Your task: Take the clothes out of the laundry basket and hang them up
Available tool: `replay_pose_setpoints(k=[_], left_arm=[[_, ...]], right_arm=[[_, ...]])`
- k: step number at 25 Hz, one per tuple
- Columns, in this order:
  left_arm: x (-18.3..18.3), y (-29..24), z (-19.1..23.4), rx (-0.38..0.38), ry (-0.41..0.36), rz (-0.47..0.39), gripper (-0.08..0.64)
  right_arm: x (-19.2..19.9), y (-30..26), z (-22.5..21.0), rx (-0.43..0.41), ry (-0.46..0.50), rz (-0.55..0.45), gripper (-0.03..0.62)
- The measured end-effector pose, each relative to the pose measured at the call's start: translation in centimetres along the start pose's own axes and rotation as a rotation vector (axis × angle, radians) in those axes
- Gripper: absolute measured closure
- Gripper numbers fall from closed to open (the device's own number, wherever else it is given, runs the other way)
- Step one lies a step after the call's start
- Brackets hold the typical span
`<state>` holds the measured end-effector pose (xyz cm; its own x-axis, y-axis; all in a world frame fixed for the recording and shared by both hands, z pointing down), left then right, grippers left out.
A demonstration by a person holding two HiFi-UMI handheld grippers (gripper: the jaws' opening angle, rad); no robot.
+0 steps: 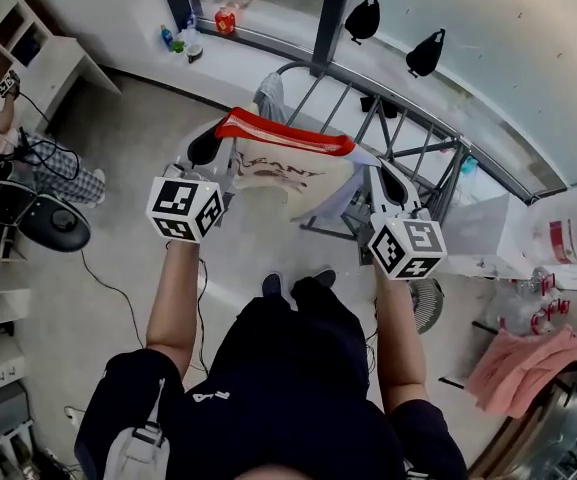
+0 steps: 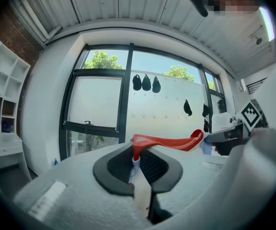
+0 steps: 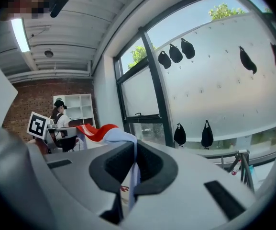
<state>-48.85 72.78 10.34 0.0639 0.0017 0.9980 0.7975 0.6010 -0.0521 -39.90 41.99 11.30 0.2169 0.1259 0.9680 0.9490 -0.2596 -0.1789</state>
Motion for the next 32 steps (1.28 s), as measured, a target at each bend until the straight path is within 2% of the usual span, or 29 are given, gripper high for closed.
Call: replay_pose_setpoints(k=[3,7,13,18,24,32], left_arm=[[-0.8,-3.0,0.9,-0.002,-0.009,-0.004,0.529],[-1.9,-7.9,1.8,0.015,0.066,0.004,0.529],[-3.3,-16.9,1.1,0.043,0.062,0.061,0.529],[-2.5,-23.7,0.6,0.065,0.028,0.137,0.529],[-0.3,-31.6,0.9,0.11,0.06,0.221,0.529],[3.5,-40.8,3.4,0.187,0.117,0.312,0.529]], right_arm=[[-1.3,-2.4,-1.5,0.018,0.011,-0.019,0.586],[-2.4,-5.7,-4.5,0.031,0.004,-0.033,0.586],[-3.8,-10.4,-11.1,0.059,-0.05,-0.012,0.586],[-4.0,-13.8,-16.3,0.088,-0.054,0.01,0.586],[-2.5,-18.0,-21.7,0.16,-0.084,0.079,0.585],[-1.2,-23.6,-25.7,0.275,-0.103,0.142,0.586]])
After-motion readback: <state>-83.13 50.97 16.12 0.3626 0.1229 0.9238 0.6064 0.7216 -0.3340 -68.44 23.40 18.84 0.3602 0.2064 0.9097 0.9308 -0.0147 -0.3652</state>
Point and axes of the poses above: the fingertips, and each gripper's own axes: y backward along the fingers, z to its left, x out of its underside, the point moved 9 cm from there along y, backward along the fingers, and after that the axes turned 1 degree about -z, right-handed, at the moved point
